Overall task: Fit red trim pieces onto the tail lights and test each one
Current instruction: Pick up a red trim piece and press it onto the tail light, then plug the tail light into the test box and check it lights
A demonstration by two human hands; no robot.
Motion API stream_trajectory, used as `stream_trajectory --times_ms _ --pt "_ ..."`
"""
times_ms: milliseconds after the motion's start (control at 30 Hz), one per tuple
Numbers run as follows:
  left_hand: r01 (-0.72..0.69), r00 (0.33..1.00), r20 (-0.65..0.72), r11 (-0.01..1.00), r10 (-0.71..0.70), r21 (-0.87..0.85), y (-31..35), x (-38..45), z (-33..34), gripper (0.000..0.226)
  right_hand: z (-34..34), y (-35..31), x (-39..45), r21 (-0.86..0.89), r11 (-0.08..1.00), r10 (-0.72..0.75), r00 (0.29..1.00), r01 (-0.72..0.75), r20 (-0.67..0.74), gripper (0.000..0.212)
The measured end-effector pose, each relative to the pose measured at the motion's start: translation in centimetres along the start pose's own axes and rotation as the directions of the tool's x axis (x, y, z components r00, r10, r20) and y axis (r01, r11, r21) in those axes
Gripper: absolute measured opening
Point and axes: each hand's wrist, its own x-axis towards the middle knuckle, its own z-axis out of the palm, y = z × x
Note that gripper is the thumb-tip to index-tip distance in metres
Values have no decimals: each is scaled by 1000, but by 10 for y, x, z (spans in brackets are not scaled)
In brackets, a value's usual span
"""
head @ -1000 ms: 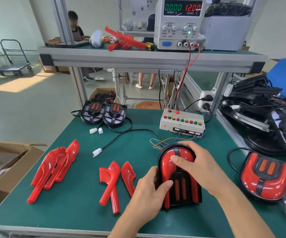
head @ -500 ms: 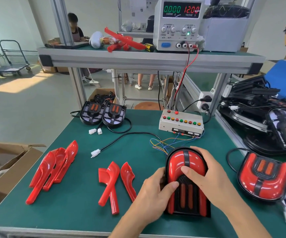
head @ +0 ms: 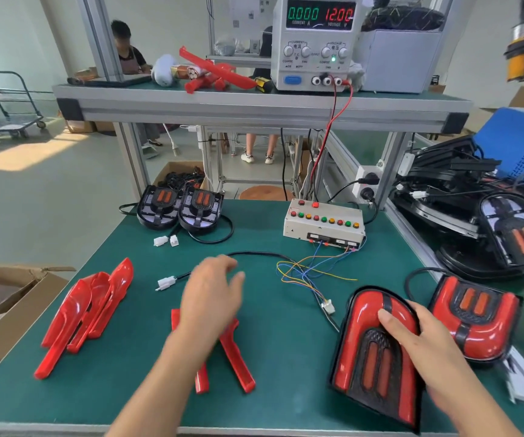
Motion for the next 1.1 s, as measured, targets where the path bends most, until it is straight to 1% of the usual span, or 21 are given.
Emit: stream_trajectory --times_ms 33,67,100,167,233,300,433,533,600,633,667,733,767,800,833,900,967,1000,1033,1067,1100 --pt "45 999 20 984 -49 174 -12 14 -8 32 -1 2 2 3 999 45 999 -45 -13 39" --pt "90 993 45 942 -110 322 -22 27 -14 32 -1 4 5 4 997 82 996 -82 -24 34" --pt "125 982 72 891 -173 436 -31 37 -19 31 -1 5 7 5 994 107 994 -107 -34 31" --pt "149 954 133 805 -271 574 -45 51 -23 26 0 8 10 -14 991 132 990 -133 -53 29" --pt "150 925 174 745 -338 649 -56 58 -23 27 2 8 14 -47 987 148 987 -151 -57 29" --pt "141 908 200 716 -369 684 -64 62 -22 31 3 6 16 -88 981 171 984 -175 -49 31" --pt "138 923 173 717 -343 684 -70 65 -23 28 2 3 24 -160 968 190 980 -196 -50 39" --pt "130 959 124 781 -256 612 -60 63 -32 29 0 -3 32 -262 945 181 980 -195 -80 43" --pt "108 981 83 854 -174 509 -49 56 -41 26 -1 -10 38 -385 902 172 980 -196 -95 55" --pt "91 990 56 892 -129 444 -43 51 -46 23 -1 -14 39 -489 852 158 982 -187 -100 63" --pt "69 996 23 926 -83 370 -37 44 -51 19 -2 -19 39 -615 769 135 985 -171 -106 69" --pt "-17 998 -50 971 29 239 -24 26 -59 6 -1 -28 37 -817 566 21 992 -113 -122 70" --pt "-68 994 -70 980 83 185 -16 16 -61 5 1 -33 36 -856 514 -75 990 -61 -116 66" --pt "-117 989 -76 984 128 134 -6 5 -62 11 4 -38 33 -859 512 -183 979 21 -85 60" --pt "-167 982 -73 983 173 76 3 -7 -62 17 9 -43 29 -831 540 -290 957 136 -31 53" --pt "-233 971 -57 971 230 -57 20 -29 -55 28 23 -54 14 -690 595 -459 879 412 129 41" --pt "-232 973 -51 957 226 -174 34 -48 -41 37 45 -59 -10 -512 589 -528 777 625 342 44" --pt "-221 975 -57 950 213 -220 40 -57 -33 41 57 -57 -21 -432 574 -548 719 695 427 50" --pt "-213 977 -69 941 202 -262 47 -65 -25 43 69 -51 -30 -352 581 -558 674 734 484 54" --pt "-206 978 -82 932 190 -297 52 -70 -18 45 80 -46 -39 -275 627 -552 664 729 504 57" --pt "-197 980 -94 925 176 -324 58 -74 -12 47 90 -41 -45 -204 696 -537 688 688 487 56"
